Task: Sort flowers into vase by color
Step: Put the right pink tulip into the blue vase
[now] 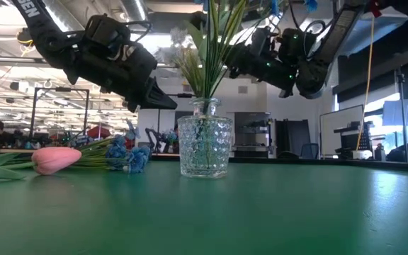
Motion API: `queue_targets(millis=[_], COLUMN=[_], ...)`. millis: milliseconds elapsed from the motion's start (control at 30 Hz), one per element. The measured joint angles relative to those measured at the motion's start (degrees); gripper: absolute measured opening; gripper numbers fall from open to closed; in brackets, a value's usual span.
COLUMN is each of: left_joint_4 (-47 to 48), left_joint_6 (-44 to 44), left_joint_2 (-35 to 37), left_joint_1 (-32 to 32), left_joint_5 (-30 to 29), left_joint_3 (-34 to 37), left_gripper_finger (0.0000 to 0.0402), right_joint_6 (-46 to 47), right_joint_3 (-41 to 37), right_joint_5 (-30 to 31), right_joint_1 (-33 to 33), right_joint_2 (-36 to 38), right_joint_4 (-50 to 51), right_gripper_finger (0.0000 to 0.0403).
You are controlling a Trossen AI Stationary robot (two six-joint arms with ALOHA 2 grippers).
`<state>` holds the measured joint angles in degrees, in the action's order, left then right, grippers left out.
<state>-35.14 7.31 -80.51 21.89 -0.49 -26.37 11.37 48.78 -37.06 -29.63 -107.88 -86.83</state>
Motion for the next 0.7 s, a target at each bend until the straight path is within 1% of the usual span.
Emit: queue_targets(millis=[133, 467, 700], left_joint_4=[0.07, 0.09, 0.11], left_joint_6=[0.0, 0.0, 0.0], left_joint_2=[0.0, 0.0, 0.0], left_joint_1=[0.0, 0.0, 0.0], left_joint_5=[0.0, 0.0, 0.0], left_joint_3=[0.0, 0.0, 0.0], left_gripper_finger=[0.0011, 0.0011, 0.0011], right_joint_6=[-3.78, -5.19, -7.31], right_joint_3=[-0.53, -0.46, -0.46], right_joint_5=[0.06, -1.05, -1.04], right_joint_1=[-0.02, -0.02, -0.02], right_joint_2=[-0.26, -0.13, -0.11], right_joint_4=[5.78, 6.63, 14.52], right_gripper_finger=[0.0, 0.0, 0.0])
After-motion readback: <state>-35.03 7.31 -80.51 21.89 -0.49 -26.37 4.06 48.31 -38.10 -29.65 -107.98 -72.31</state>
